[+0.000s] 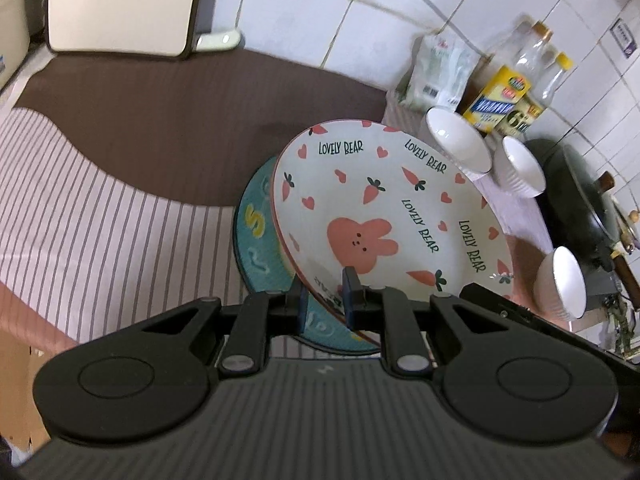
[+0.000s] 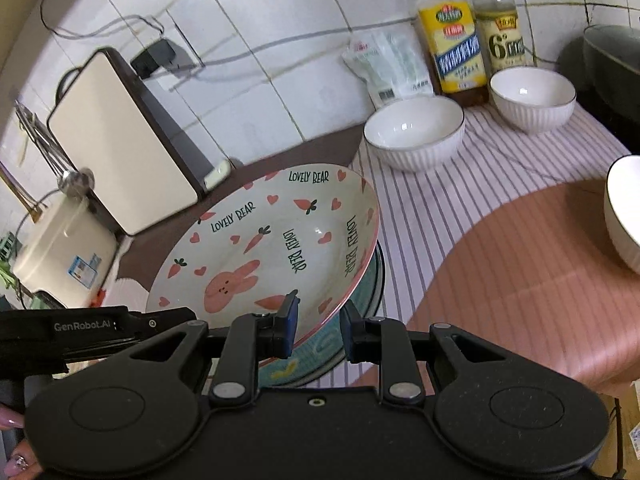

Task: Organize plates and bowls
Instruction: 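Carry the bunny plate with both grippers onto the blue plate and release, then move both grippers toward the white bowl beside the stack, then close both grippers on the rim of the white ribbed bowl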

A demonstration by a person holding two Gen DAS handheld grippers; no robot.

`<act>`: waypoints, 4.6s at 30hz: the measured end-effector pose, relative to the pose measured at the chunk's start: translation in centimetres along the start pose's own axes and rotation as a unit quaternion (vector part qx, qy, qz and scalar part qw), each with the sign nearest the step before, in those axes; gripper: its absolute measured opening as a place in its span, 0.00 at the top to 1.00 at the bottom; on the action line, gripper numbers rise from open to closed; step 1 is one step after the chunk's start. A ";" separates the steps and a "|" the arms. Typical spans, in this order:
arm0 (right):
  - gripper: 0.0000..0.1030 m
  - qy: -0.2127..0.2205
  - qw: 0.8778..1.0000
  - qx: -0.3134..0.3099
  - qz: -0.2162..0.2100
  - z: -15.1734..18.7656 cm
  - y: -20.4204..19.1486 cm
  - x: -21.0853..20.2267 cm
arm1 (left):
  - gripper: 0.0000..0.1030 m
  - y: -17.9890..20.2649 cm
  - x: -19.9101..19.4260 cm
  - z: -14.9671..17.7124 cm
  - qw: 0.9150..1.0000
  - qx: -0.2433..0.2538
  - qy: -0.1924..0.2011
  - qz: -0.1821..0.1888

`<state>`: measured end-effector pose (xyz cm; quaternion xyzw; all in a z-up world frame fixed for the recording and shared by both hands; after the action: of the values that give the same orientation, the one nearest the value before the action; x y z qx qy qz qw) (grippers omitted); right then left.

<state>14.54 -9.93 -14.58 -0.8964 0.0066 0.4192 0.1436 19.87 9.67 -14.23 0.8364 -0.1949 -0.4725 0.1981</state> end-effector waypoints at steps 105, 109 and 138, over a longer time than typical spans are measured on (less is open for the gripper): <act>0.02 0.214 0.949 -0.150 0.175 1.9 20.6 -5.0 | 0.29 28.4 13.3 5.8 0.977 0.188 -0.016 0.101; 0.02 0.193 0.957 -0.119 0.183 1.7 22.1 -2.1 | 0.33 28.6 16.7 6.2 0.975 0.189 -0.039 0.109; 0.00 0.202 0.960 -0.108 0.162 1.0 22.1 2.1 | 0.83 27.8 21.9 5.6 0.979 0.158 -0.084 0.096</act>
<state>12.21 -30.59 -22.31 -0.9595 0.1354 0.2455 -0.0287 21.63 -25.93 -18.14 0.7918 -0.3628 -0.4829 0.0906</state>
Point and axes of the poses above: each gripper's, at about its wrist camera, not at the fingertips, and x roughly the way its jaws point, y to its right, z to its underside, the point moved 3 cm from there along x, roughly the way its jaws point, and after that the axes turned 12 degrees about z, right-handed, at the moved point
